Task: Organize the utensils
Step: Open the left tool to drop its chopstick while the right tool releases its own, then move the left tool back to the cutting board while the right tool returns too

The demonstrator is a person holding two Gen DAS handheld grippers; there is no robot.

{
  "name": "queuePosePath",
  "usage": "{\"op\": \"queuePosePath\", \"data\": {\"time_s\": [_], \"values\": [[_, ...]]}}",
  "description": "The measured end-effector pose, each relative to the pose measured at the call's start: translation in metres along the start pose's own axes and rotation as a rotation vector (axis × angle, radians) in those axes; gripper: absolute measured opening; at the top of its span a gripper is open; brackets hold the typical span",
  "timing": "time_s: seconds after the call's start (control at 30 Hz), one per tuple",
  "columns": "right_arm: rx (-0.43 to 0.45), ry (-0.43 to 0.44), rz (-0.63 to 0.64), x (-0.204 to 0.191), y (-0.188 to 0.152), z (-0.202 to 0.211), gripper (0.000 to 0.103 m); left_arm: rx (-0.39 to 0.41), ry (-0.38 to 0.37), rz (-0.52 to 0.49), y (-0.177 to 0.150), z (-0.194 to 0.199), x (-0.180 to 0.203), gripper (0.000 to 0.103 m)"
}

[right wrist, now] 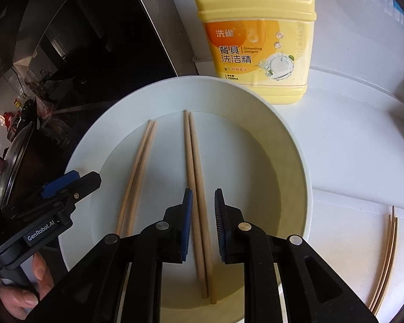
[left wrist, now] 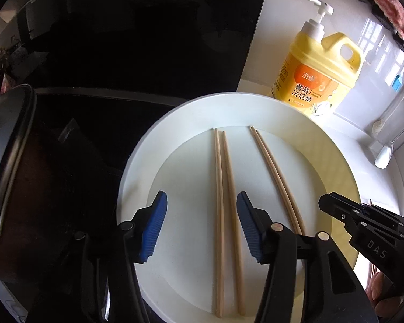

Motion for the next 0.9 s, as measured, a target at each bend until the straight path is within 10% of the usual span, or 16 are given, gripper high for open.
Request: {"op": "queuePosePath", "data": {"time_s": [0.9], "values": [[0.147,-0.062,-0.152,0.043,-0.060,0.083,0.052,0.051,-0.037,-0.110,-0.020,0.056,0.033,0.092]]}}
Point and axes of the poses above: each gripper's, at about its wrist camera, not at the fingertips, and z roughly against the way its jaws point, x to its right, y to its top, the point moved 8 cm from there along -z, roughly the way its jaws point, and after that the axes turned 7 degrees about -z, right-handed, at the moved point
